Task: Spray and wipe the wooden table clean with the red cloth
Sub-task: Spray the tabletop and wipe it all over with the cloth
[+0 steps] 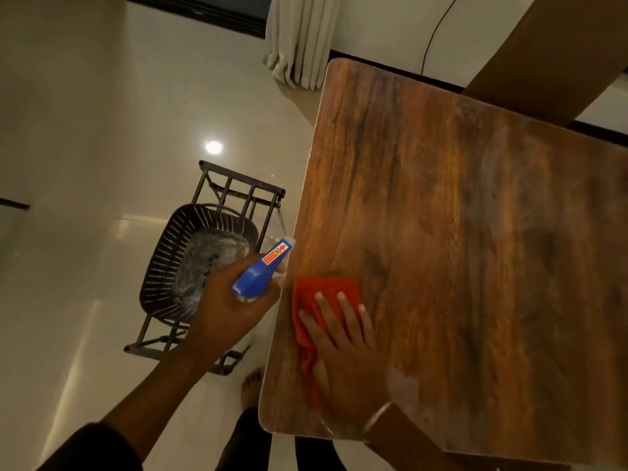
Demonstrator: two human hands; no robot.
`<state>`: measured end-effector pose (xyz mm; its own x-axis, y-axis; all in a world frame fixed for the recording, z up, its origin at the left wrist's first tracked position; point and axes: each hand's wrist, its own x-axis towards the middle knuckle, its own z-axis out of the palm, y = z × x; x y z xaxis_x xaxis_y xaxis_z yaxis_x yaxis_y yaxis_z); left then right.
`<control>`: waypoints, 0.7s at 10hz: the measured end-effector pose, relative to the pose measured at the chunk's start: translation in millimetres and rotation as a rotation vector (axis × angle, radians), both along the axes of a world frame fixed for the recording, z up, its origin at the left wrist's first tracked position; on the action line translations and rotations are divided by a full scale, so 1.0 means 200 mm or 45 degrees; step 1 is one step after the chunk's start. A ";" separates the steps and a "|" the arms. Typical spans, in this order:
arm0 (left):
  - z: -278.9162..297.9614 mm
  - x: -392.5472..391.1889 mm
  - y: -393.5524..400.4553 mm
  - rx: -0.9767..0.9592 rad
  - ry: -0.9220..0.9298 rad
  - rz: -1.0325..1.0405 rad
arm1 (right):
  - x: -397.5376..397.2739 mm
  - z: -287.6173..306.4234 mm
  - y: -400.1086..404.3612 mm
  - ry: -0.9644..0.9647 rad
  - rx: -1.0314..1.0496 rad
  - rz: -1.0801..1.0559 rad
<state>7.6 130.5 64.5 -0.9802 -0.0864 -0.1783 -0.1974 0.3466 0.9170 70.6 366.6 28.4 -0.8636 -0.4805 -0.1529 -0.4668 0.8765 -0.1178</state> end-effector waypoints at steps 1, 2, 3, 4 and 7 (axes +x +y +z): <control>0.04 0.09 0.01 -0.062 0.029 -0.023 | -0.22 0.03 -0.03 -0.118 -0.050 -0.336; 0.07 0.18 0.02 -0.064 -0.008 0.007 | -0.27 -0.01 -0.14 -0.069 -0.044 -0.407; 0.12 0.29 0.04 -0.038 -0.041 0.079 | 0.05 -0.04 -0.25 -0.039 -0.064 -0.290; 0.17 0.40 0.06 -0.100 -0.001 0.110 | 0.53 -0.06 -0.11 -0.053 -0.077 -0.144; 0.26 0.78 0.21 0.056 -0.194 -0.079 | 0.40 -0.01 0.09 0.007 -0.010 -0.628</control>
